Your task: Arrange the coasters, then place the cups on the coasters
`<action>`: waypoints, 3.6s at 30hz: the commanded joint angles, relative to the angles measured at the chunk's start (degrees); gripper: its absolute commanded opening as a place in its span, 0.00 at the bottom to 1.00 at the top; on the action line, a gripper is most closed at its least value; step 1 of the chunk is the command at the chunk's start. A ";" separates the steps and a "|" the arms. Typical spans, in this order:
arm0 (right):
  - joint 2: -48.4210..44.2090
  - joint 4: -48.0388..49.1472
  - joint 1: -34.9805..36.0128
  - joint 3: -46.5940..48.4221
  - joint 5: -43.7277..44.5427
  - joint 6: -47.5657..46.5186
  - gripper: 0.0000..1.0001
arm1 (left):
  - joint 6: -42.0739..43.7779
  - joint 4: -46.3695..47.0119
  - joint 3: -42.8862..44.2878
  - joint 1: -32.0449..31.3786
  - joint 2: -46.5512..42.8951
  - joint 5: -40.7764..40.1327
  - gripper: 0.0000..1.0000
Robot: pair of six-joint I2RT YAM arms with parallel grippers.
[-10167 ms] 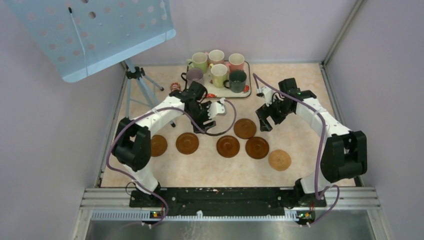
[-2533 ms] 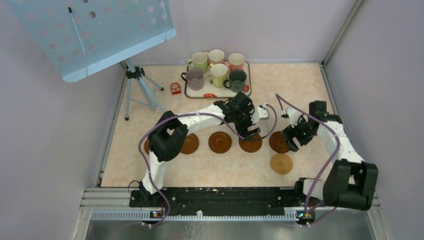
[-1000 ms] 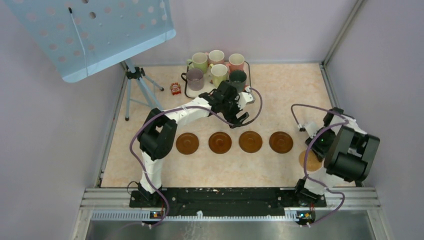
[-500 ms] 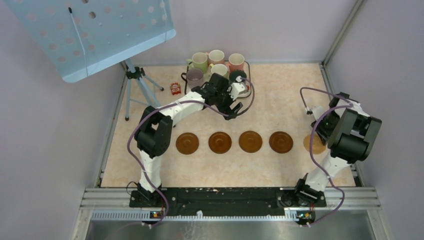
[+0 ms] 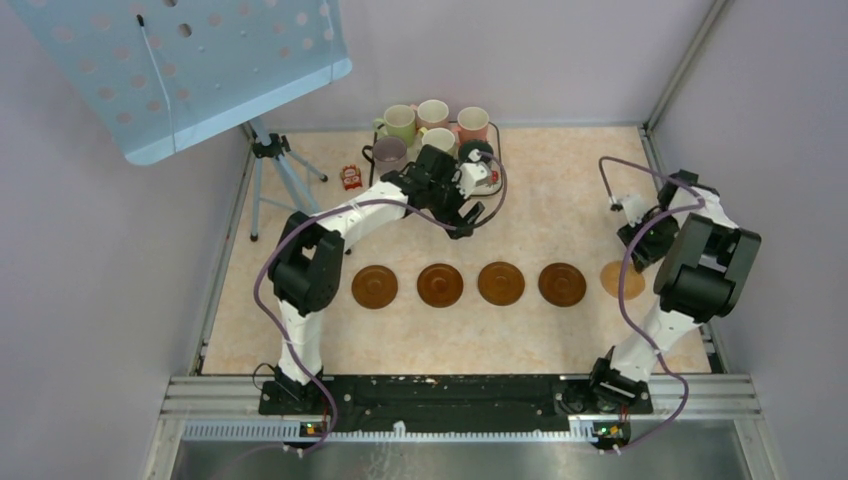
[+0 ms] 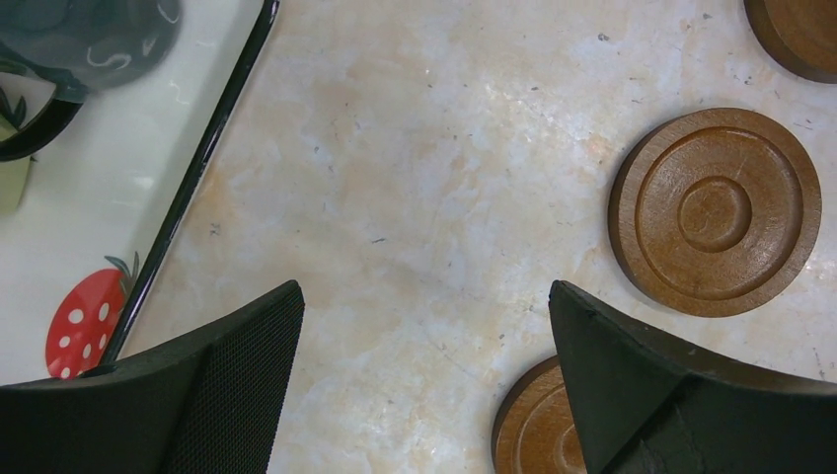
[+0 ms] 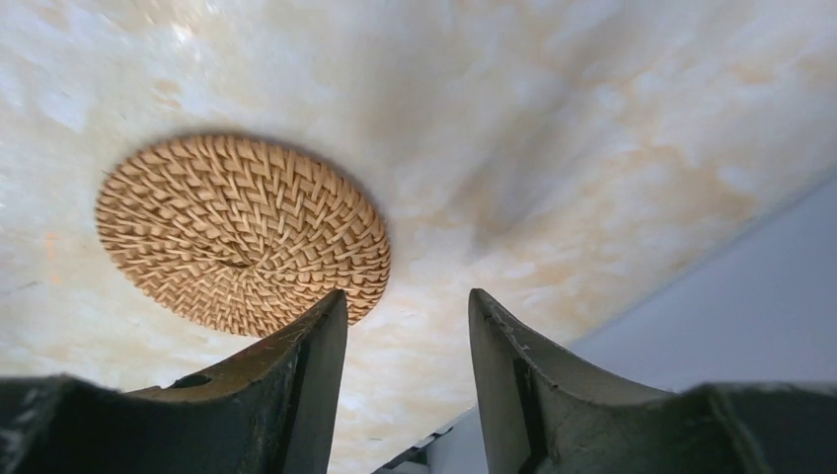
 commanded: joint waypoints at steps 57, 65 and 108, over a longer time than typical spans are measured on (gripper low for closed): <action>38.29 16.78 35.88 54.34 -15.01 57.79 0.50 | 22.78 -9.45 16.70 18.29 16.58 8.28 0.62; 34.01 13.86 35.66 47.20 -10.93 56.66 0.23 | 26.16 -11.77 13.04 17.20 15.09 9.57 0.36; 9.10 19.58 24.14 9.61 -11.72 51.92 0.13 | 15.20 -10.04 5.80 3.07 9.11 7.58 0.37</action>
